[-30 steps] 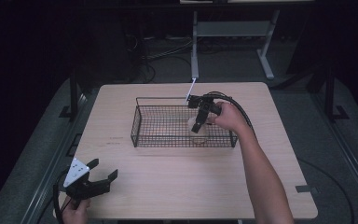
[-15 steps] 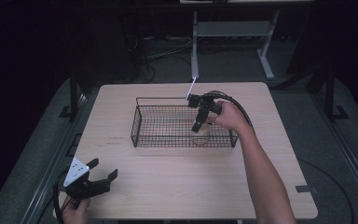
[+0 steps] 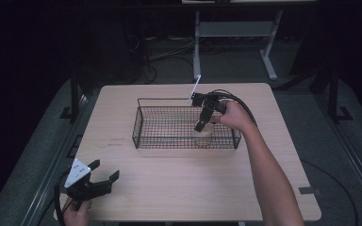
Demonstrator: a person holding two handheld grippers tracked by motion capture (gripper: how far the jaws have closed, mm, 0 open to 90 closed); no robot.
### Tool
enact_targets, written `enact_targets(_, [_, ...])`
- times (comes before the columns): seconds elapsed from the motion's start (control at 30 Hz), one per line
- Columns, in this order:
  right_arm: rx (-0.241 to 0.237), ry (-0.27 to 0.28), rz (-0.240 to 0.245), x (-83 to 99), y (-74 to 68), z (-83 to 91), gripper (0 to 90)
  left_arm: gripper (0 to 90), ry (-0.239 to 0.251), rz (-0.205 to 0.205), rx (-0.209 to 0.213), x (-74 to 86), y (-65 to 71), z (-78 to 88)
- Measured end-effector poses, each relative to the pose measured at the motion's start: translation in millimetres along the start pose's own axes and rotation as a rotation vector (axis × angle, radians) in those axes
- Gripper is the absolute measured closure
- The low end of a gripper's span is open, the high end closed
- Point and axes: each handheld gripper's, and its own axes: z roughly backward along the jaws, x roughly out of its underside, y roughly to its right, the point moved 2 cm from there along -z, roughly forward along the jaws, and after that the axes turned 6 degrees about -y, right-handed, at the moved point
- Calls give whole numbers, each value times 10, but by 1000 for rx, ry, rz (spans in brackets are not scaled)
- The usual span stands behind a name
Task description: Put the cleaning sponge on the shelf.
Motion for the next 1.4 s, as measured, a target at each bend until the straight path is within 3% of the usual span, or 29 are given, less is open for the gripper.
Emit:
enact_targets(0.53, [15, 12, 14, 23, -102, 118, 170, 139, 5, -4, 0, 12, 15, 25])
enact_targets(1.13, [39, 51, 64, 72, -296, 330, 164, 139, 4, -4, 3, 12, 27, 17])
enact_targets(1.4, [50, 56, 63, 109, -353, 396, 159, 139, 0, -7, 1, 12, 21, 21])
